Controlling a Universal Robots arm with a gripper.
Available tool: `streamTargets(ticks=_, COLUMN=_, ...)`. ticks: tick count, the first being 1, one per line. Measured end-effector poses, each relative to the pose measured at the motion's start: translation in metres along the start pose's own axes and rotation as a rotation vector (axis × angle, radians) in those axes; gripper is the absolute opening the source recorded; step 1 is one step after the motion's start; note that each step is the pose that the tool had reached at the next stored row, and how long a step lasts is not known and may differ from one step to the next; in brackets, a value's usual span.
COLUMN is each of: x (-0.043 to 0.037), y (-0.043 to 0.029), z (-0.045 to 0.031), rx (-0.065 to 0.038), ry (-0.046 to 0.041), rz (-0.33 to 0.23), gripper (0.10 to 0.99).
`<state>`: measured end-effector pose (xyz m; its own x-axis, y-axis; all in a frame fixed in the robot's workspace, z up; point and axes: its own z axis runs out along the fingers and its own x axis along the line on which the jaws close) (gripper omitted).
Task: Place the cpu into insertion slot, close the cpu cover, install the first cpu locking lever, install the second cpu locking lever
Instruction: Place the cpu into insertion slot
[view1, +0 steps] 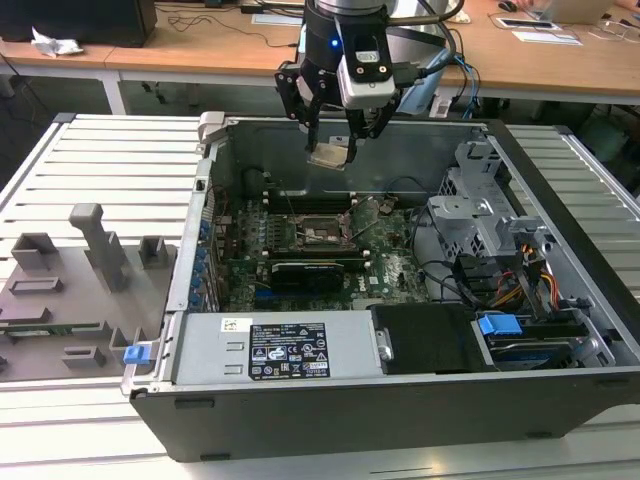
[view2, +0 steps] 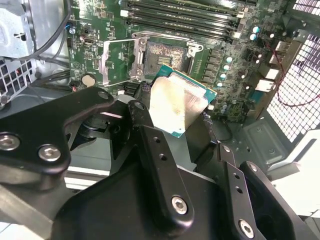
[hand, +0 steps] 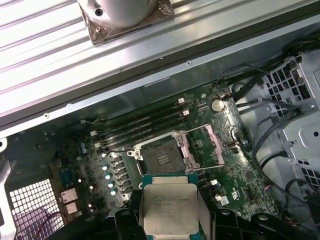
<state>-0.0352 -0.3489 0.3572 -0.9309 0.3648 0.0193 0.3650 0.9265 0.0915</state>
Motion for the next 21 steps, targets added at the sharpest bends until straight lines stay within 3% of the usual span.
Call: streamTargets(ticks=21, x=0.0, y=-0.0002, z=0.0025, rx=-0.004, ry=-0.0085, rz=0.102, gripper=0.525)
